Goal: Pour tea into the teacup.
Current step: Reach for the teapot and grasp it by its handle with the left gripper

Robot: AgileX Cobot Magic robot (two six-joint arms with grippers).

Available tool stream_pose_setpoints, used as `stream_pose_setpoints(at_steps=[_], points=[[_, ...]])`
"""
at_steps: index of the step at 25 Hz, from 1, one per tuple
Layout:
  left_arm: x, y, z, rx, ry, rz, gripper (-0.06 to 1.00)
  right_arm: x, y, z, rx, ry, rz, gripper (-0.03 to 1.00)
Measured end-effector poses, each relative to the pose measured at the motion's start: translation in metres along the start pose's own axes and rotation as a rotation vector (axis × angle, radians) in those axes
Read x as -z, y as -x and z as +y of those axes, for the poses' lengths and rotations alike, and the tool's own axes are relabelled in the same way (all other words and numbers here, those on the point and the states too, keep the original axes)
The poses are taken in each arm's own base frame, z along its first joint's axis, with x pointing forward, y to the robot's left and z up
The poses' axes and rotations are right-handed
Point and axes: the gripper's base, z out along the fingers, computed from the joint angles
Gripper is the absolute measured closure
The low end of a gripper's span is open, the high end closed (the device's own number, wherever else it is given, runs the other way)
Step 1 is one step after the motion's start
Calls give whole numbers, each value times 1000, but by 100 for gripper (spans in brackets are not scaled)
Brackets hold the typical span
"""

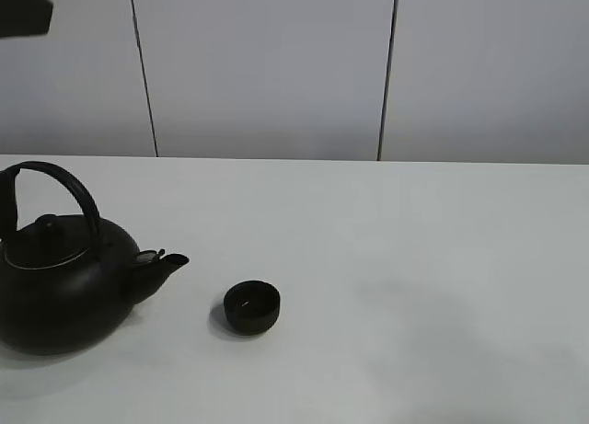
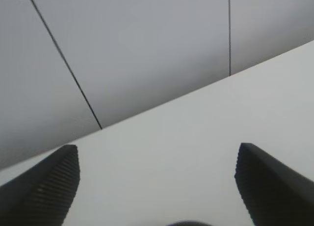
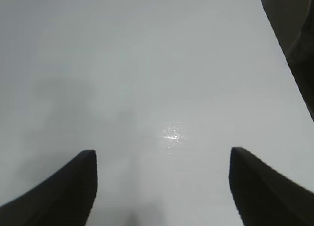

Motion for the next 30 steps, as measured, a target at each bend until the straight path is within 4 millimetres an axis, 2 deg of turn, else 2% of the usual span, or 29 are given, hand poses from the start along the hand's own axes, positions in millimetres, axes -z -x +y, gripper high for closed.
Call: stream_pose_setpoints(at_steps=[4, 7, 13, 21, 27, 30], points=[[2, -36, 4, 73, 26, 97, 32, 0, 0, 0, 0, 0, 0, 45], [6, -58, 8, 153, 35, 103, 32, 0, 0, 0, 0, 0, 0, 45], [18, -86, 21, 240, 73, 48, 33, 0, 0, 0, 0, 0, 0, 45], [29, -102, 25, 131, 80, -1, 39, 0, 0, 0, 0, 0, 0, 45], [28, -99, 24, 79, 65, -35, 40, 0, 0, 0, 0, 0, 0, 45], [21, -106, 21, 103, 19, -32, 40, 0, 0, 0, 0, 0, 0, 45]])
